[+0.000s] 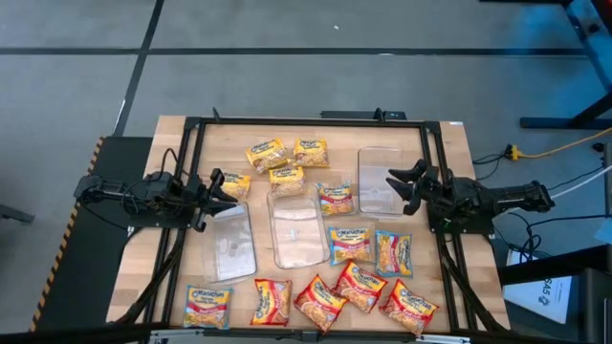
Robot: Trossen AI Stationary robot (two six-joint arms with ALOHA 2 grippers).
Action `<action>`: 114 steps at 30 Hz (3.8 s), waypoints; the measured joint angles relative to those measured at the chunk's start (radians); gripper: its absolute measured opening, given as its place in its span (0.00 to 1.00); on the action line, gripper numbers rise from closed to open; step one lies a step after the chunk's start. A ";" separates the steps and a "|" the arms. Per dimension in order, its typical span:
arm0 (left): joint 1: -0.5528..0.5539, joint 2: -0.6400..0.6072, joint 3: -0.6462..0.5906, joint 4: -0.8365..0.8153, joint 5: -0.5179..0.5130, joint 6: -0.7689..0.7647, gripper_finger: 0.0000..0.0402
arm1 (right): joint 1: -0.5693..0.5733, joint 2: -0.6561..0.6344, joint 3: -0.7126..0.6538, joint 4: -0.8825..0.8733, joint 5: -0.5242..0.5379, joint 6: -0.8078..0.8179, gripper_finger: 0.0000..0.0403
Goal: Sort Maruchan noodles
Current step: Put the yellow noodle pack into the left transparent bin
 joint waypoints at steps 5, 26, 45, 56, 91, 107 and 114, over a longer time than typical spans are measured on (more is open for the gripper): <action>0.000 0.000 0.000 0.129 -0.074 -0.295 0.13 | 0.000 0.000 0.001 0.055 0.027 0.192 0.40; 0.001 0.000 0.012 0.406 -0.694 -0.072 0.13 | 0.000 0.000 0.002 0.195 0.052 0.300 0.40; 0.008 0.246 0.664 -0.675 -0.845 -0.076 0.13 | 0.000 0.000 0.002 0.176 0.076 0.220 0.40; 0.041 0.594 0.699 -1.016 -0.799 -0.408 0.13 | 0.000 0.000 0.002 0.119 0.071 0.220 0.40; 0.819 0.868 0.671 -1.221 -0.261 -0.091 0.15 | 0.000 0.000 0.002 0.072 0.026 0.220 0.40; 0.819 1.091 0.671 -1.120 -0.074 -0.012 0.15 | 0.000 0.000 0.002 0.019 0.026 0.220 0.40; 0.818 1.220 0.671 -1.080 -0.076 0.032 0.15 | 0.000 0.000 0.002 0.014 0.024 0.220 0.40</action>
